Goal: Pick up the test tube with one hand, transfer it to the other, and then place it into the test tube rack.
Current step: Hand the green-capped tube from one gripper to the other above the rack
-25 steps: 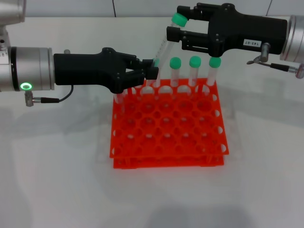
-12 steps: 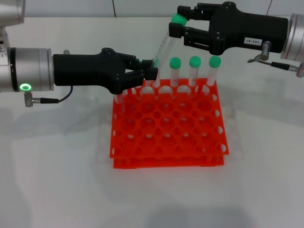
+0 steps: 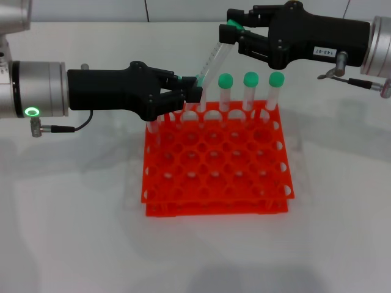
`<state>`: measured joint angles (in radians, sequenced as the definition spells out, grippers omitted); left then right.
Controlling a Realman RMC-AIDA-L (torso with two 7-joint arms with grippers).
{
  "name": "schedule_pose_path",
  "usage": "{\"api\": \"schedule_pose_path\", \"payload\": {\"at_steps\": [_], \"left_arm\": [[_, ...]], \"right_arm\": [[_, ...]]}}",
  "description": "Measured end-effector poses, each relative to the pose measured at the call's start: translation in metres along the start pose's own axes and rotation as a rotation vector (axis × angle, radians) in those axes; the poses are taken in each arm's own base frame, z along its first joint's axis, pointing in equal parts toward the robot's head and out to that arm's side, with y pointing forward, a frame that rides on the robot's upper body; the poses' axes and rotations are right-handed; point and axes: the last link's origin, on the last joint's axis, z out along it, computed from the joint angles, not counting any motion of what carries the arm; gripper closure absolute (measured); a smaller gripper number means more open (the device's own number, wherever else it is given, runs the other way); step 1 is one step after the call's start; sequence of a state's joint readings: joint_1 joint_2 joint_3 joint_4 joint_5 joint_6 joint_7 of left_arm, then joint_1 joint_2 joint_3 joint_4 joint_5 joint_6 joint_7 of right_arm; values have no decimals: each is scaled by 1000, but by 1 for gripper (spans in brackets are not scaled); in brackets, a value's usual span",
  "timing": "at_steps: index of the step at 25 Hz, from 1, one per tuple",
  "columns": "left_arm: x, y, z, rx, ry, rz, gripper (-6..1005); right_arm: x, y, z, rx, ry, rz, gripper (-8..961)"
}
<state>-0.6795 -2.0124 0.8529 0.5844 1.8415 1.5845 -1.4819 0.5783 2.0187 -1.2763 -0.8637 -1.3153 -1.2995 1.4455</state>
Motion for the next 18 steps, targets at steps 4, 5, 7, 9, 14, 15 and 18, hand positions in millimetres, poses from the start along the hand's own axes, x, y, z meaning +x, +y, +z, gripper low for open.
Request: {"api": "schedule_pose_path", "payload": {"at_steps": [4, 5, 7, 9, 14, 15, 18], "left_arm": [[0, 0, 0, 0, 0, 0, 919], [0, 0, 0, 0, 0, 0, 920], [0, 0, 0, 0, 0, 0, 921], [0, 0, 0, 0, 0, 1, 922], [0, 0, 0, 0, 2, 11, 924], [0, 0, 0, 0, 3, 11, 925], [0, 0, 0, 0, 5, 14, 926]], "right_arm": [[0, 0, 0, -1, 1, 0, 652], [0, 0, 1, -2, 1, 0, 663], [0, 0, 1, -2, 1, -1, 663], [0, 0, 1, -2, 0, -1, 663], [0, 0, 0, 0, 0, 1, 663], [0, 0, -1, 0, 0, 1, 663], [1, 0, -1, 0, 2, 2, 662]]}}
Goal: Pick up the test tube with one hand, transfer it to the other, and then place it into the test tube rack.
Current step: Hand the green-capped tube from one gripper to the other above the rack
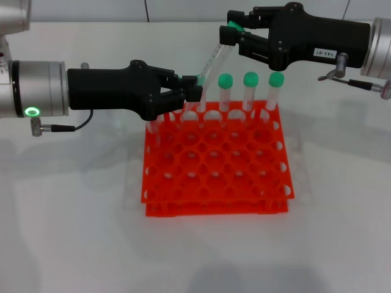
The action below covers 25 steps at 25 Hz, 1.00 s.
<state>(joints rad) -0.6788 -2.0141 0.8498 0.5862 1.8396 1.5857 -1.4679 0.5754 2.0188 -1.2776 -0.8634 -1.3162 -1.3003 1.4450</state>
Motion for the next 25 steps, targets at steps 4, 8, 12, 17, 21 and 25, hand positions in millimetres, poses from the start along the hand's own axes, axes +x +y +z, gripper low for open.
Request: {"api": "schedule_pose_path", "payload": {"at_steps": [4, 8, 12, 17, 21, 25], "left_arm": [[0, 0, 0, 0, 5, 6, 928], [-1, 1, 1, -2, 6, 5, 930], [-2, 1, 2, 1, 10, 0, 935], [-3, 2, 2, 0, 11, -2, 946], [-1, 2, 2, 0, 24, -3, 954], [0, 2, -2, 13, 54, -21, 844]], "right_arm": [[0, 1, 0, -2, 0, 1, 662], [0, 1, 0, -5, 0, 1, 662], [0, 1, 1, -7, -1, 0, 664], [0, 1, 1, -7, -2, 0, 669], [-1, 1, 1, -7, -4, 0, 669], [-2, 1, 0, -6, -11, 1, 669]]}}
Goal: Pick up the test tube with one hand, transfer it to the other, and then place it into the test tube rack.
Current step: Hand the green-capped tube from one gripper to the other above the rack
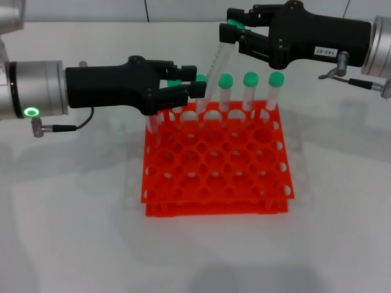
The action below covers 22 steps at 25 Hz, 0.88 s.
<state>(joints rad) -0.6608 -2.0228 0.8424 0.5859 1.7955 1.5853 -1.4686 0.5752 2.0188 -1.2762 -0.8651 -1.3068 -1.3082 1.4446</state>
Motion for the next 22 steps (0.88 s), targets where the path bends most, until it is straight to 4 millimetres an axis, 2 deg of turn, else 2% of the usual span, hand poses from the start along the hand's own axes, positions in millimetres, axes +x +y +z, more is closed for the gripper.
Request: {"api": "schedule_pose_path", "payload": {"at_steps": [2, 5, 11, 15, 22], "left_arm": [[0, 0, -1, 4, 6, -9, 769], [0, -1, -2, 9, 8, -26, 551], [-2, -1, -11, 34, 7, -31, 305], [0, 0, -24, 70, 7, -30, 225], [14, 8, -49, 123, 18, 25, 107]], "right_arm": [[0, 0, 0, 0, -1, -1, 669], [0, 0, -1, 1, -1, -2, 669], [0, 0, -1, 2, -2, 0, 669], [2, 1, -3, 7, -3, 5, 669], [3, 0, -5, 13, -2, 9, 669]]}}
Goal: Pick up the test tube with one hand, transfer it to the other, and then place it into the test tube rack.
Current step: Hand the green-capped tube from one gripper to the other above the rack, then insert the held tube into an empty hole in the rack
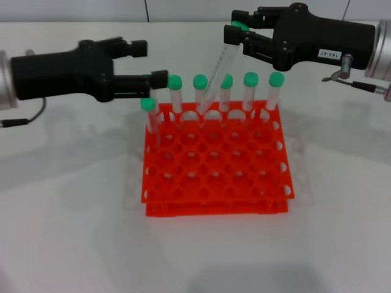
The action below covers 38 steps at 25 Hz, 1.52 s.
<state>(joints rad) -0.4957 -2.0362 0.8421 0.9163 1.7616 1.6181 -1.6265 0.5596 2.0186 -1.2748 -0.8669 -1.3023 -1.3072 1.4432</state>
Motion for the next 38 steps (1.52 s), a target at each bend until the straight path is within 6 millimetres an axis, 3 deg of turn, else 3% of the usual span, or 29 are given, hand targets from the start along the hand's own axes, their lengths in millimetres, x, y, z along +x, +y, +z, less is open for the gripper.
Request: {"api": "schedule_pose_path", "payload": {"at_steps": [10, 17, 24, 38], "left_arm": [[11, 8, -38, 23, -91, -77, 111], [-5, 9, -67, 79, -242, -154, 111], [-29, 10, -98, 156, -366, -197, 111], [-44, 14, -115, 174, -377, -153, 111]], "right_arm": [[2, 0, 0, 8, 1, -6, 669], [10, 1, -5, 22, 10, 5, 669], [15, 1, 2, 32, 24, -18, 669], [9, 11, 20, -1, -1, -138, 670]]}}
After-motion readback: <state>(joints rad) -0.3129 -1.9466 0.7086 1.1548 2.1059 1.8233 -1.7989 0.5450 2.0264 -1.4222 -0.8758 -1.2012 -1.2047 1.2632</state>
